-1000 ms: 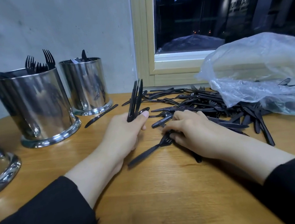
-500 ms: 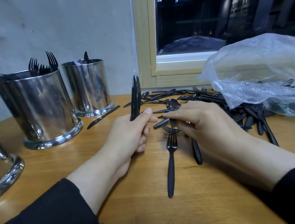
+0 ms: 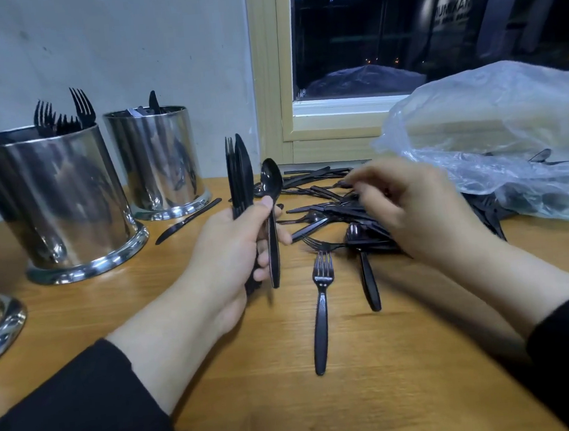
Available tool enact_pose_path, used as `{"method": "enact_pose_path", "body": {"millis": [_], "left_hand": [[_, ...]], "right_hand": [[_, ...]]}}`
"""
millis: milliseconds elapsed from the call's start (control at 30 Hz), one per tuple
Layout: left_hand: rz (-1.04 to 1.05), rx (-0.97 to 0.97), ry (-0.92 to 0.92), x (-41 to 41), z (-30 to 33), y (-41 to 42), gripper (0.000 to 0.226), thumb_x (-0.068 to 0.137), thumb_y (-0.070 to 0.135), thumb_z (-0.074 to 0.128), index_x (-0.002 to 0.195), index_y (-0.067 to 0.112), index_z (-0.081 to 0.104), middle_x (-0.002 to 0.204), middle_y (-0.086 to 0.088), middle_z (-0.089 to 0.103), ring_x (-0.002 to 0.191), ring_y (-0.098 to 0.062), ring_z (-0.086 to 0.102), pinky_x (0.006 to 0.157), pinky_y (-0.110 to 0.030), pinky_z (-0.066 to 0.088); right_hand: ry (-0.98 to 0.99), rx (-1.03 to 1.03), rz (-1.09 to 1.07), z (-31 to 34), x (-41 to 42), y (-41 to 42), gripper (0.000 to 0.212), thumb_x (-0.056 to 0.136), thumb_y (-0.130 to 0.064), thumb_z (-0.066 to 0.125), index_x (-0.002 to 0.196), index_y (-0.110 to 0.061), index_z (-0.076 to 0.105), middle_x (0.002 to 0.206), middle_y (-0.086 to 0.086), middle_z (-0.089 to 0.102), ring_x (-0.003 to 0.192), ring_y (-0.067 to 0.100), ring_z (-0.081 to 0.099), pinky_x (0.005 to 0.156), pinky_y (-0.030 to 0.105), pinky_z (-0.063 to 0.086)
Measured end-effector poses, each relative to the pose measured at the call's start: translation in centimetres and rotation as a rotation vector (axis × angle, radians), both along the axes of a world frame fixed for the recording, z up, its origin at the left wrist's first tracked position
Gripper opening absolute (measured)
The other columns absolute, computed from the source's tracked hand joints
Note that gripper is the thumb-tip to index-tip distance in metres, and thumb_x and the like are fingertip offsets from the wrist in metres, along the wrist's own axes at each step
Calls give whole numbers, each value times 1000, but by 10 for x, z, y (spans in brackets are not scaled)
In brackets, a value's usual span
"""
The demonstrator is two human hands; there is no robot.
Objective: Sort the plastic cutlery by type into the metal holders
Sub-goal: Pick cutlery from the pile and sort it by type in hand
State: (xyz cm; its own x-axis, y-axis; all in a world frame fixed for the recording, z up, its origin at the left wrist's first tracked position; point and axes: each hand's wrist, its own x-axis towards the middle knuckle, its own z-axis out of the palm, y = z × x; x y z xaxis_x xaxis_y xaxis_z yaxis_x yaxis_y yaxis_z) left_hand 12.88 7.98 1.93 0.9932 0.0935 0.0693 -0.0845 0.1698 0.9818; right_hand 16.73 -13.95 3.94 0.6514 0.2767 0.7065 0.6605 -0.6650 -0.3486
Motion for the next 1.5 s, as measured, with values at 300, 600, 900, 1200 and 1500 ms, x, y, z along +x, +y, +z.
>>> {"method": "enact_pose_path", "body": {"millis": [300,600,900,1200,1500], "left_hand": [[-47,93,-41,-2,-4,-5,17,104,30,57,95,19,66,63,3,41,52,-11,33,44,-24,25],[-40,87,-46,-2,-4,-8,23,104,30,57,114,13,67,62,5,41,51,-10,32,42,-22,26],[-9,111,-50,-4,-3,-8,17,104,31,57,102,16,64,63,4,41,50,-10,33,42,-23,26],[71,163,-132,-5,-1,-9,18,102,30,60,96,13,64,61,3,46,48,-10,37,40,-19,29],[189,269,-181,-5,0,-6,21,101,33,61,92,16,69,59,4,54,48,-12,47,42,-17,34]], "right_hand": [[357,-318,-259,-19,21,-6,35,95,-42,65,123,-23,69,100,-6,64,100,19,62,82,29,43],[540,-343,-307,-24,25,3,33,94,-48,59,122,-31,66,115,-1,66,113,25,60,105,46,43],[541,-54,-192,-24,29,-7,11,92,-27,65,83,-23,70,77,-8,70,69,7,61,69,27,48],[166,290,-166,2,21,-18,7,97,-27,63,91,-25,67,76,-11,65,69,-2,54,62,11,39],[132,418,-57,5,11,-12,9,96,-23,65,88,-23,68,73,-8,68,66,0,57,64,13,43]]}}
